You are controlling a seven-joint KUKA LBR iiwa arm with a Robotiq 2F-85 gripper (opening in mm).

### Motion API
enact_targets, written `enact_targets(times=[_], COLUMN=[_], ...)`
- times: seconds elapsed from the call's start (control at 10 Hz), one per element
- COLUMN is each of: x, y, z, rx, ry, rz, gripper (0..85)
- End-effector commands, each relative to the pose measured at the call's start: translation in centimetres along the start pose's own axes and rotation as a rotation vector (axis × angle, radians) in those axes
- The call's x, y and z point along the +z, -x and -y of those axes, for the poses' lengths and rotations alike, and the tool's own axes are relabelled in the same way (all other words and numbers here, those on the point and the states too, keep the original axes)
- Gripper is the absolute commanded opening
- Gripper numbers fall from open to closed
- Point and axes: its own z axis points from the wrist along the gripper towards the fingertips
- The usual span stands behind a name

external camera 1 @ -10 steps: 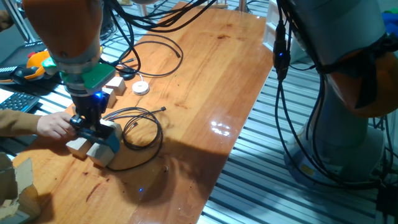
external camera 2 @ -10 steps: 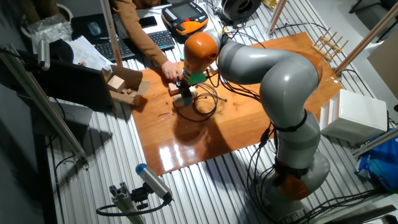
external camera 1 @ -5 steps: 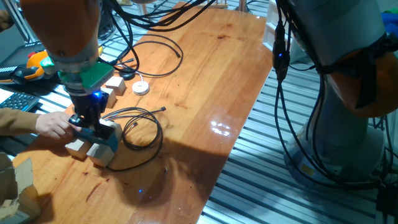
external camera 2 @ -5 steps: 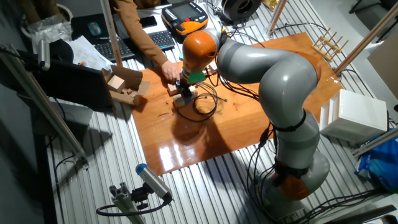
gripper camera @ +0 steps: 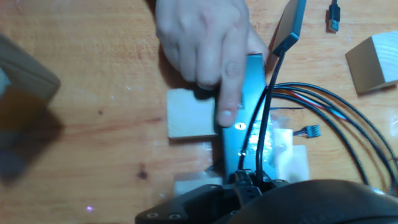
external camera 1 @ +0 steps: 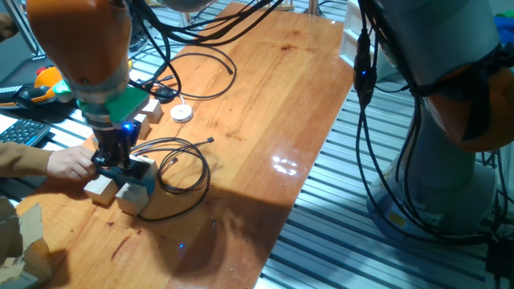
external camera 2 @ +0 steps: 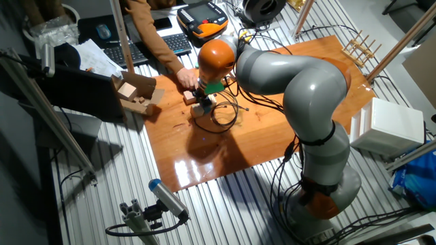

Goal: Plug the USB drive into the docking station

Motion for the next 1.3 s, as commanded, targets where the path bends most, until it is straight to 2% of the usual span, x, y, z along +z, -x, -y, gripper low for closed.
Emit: enact_targets(times=[0.0,0.1,0.4,0.6,0.9,1.2], x=[0.14,0.02,-0.16,-0.11,0.27,0.18], y=[-0.15,-0.26,-0.27,-0.31,-0.14,0.08], z=[0.27,0.31,0.03,0.01,-0.11,0.00], rx=[-0.034,-0.026,-0.011,-0.008,-0.026,-0.048], ry=[-0.019,-0.008,0.002,0.001,0.000,-0.009], rz=[0.001,-0.007,-0.013,-0.004,0.026,0.023], gripper=[0.0,0.0,0.0,0.0,0.0,0.0])
